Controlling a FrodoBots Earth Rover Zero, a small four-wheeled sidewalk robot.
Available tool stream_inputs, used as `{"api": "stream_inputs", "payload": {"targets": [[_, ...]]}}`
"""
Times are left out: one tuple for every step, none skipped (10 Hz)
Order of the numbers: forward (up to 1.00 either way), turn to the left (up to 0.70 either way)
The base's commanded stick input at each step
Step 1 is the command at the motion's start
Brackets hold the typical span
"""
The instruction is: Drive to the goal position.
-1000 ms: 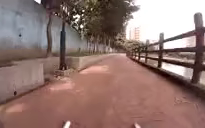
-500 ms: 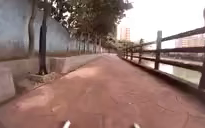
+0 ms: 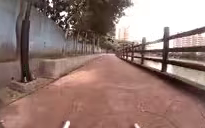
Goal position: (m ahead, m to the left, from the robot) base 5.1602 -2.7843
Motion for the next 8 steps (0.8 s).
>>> {"api": "stream_inputs", "payload": {"targets": [[1.0,0.0],[1.0,0.0],[1.0,0.0],[1.0,0.0],[1.0,0.0],[1.0,0.0],[1.0,0.0],[1.0,0.0]]}}
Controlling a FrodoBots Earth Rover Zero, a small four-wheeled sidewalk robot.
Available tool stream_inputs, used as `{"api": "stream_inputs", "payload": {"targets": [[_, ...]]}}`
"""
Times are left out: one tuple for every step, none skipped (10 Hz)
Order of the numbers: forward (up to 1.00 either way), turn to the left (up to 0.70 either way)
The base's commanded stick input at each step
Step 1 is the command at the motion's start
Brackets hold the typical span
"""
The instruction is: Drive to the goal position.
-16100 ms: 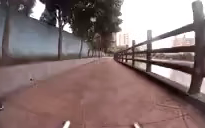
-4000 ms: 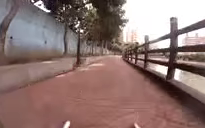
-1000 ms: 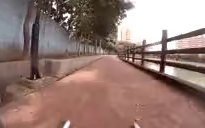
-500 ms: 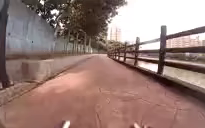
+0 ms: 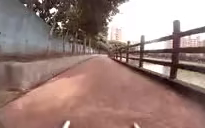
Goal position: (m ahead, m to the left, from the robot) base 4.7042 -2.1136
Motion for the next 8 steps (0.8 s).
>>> {"api": "stream_inputs", "payload": {"targets": [[1.0,0.0],[1.0,0.0],[1.0,0.0],[1.0,0.0],[1.0,0.0],[1.0,0.0],[1.0,0.0],[1.0,0.0]]}}
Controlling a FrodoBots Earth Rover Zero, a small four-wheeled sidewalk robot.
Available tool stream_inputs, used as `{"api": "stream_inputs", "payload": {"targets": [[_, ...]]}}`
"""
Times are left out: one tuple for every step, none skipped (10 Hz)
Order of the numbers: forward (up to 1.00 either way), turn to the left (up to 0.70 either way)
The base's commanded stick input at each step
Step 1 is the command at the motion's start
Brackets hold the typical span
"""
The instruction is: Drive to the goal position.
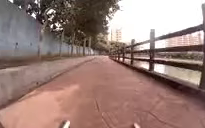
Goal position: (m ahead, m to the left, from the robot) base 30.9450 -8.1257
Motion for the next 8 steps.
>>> {"api": "stream_inputs", "payload": {"targets": [[1.0,0.0],[1.0,0.0],[1.0,0.0],[1.0,0.0],[1.0,0.0],[1.0,0.0],[1.0,0.0],[1.0,0.0]]}}
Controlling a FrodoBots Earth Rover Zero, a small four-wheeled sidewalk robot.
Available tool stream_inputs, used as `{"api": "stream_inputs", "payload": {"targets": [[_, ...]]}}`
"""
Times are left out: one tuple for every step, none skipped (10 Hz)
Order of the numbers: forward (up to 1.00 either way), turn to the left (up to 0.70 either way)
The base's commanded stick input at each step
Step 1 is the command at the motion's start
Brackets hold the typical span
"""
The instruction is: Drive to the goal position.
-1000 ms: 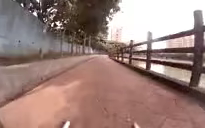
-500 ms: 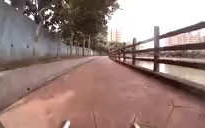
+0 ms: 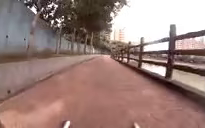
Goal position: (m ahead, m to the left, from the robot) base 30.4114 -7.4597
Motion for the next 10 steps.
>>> {"api": "stream_inputs", "payload": {"targets": [[1.0,0.0],[1.0,0.0],[1.0,0.0],[1.0,0.0],[1.0,0.0],[1.0,-0.16],[1.0,-0.35],[1.0,-0.2],[1.0,0.0],[1.0,0.0]]}}
